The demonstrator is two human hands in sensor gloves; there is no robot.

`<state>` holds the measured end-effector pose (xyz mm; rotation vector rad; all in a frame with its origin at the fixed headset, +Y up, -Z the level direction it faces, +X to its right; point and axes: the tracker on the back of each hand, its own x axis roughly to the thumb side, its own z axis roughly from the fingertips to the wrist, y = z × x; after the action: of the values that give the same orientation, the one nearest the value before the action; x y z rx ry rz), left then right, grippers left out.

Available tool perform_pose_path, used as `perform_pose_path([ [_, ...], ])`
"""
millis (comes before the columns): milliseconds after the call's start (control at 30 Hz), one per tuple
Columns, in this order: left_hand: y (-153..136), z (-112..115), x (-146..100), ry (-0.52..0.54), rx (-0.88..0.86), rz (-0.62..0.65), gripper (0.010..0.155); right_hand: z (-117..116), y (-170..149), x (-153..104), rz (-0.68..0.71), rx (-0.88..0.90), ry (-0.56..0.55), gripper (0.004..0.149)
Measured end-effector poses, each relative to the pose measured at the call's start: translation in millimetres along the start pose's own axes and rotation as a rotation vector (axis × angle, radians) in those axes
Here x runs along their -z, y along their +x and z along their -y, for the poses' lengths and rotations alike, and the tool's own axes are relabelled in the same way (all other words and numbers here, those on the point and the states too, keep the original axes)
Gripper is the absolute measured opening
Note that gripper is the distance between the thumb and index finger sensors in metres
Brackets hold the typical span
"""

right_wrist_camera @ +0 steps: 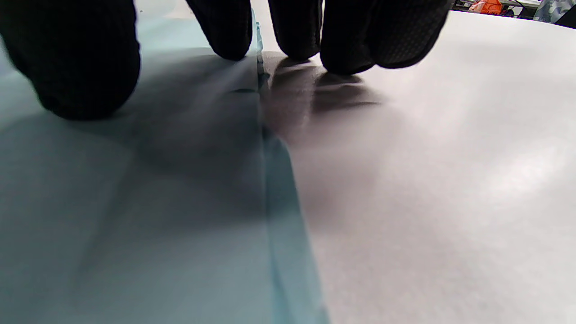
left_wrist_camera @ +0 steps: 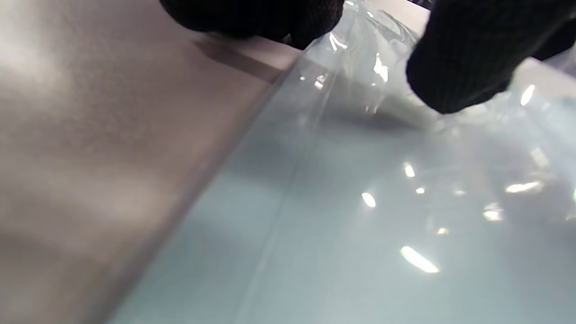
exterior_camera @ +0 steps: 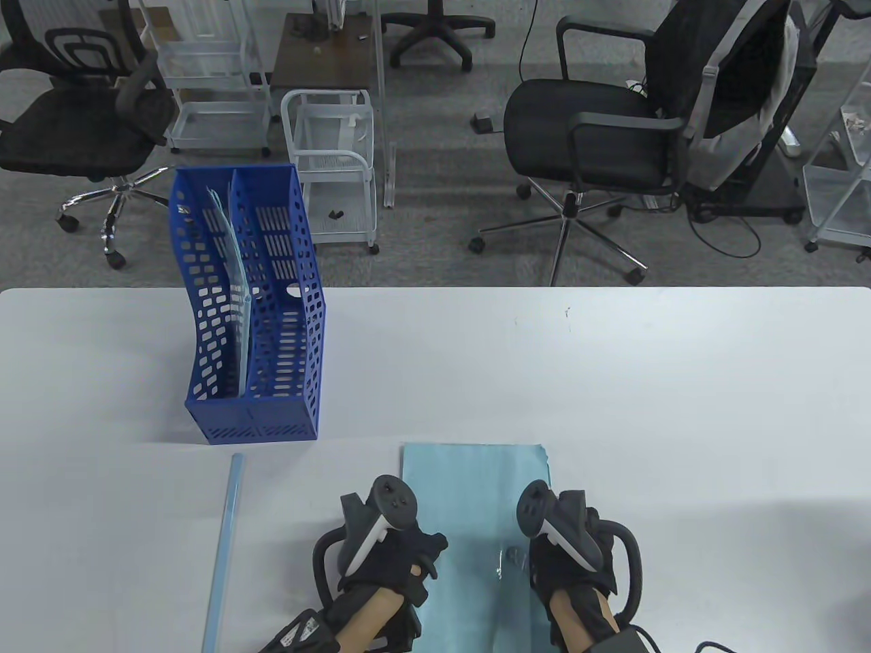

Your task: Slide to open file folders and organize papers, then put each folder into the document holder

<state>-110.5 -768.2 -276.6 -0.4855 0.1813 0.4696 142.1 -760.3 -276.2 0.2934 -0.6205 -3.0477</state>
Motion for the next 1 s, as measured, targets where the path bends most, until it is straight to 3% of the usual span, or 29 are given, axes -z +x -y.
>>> perform_pose_path([
  [100,-17.0,-8.8,2.4,-0.057,-0.238,0.030,0.077,0.0,0.0,0.1,0.001,0.001,0.000,0.087],
  [133,-22.9,-9.8,4.2,-0.120,-0.339,0.048,0.076,0.0,0.0,0.1,0.001,0.002,0.001,0.087],
  [233,-35.6,-5.5,9.3,-0.259,-0.566,0.095,0.073,0.0,-0.1,0.0,0.001,0.001,-0.001,0.087],
  [300,-40.6,0.3,12.2,-0.292,-0.676,0.138,0.070,-0.2,-0.3,0.0,0.000,0.003,-0.002,0.087],
  [367,-42.6,8.2,14.4,-0.358,-0.729,0.123,0.072,-0.2,-0.3,0.0,0.000,0.004,-0.002,0.087],
  [467,-38.8,20.4,16.0,-0.490,-0.748,0.128,0.062,-0.4,-0.7,-0.1,0.002,0.005,-0.002,0.088],
  [667,-40.9,14.5,12.1,-0.376,-0.761,0.114,0.050,-1.2,-2.9,0.8,0.009,0.011,-0.034,0.084],
  [767,-46.7,-7.0,5.9,-0.272,-0.718,0.179,0.048,6.2,-15.3,2.9,0.006,0.113,-0.071,0.077],
  [867,-56.6,-34.2,-5.1,-0.151,-0.667,0.298,0.047,12.5,-41.5,7.8,0.004,0.379,-0.154,0.072],
  [1000,-72.3,-54.5,-15.9,-0.021,-0.707,0.502,0.047,7.7,-64.4,13.3,0.161,0.983,-0.181,0.072],
])
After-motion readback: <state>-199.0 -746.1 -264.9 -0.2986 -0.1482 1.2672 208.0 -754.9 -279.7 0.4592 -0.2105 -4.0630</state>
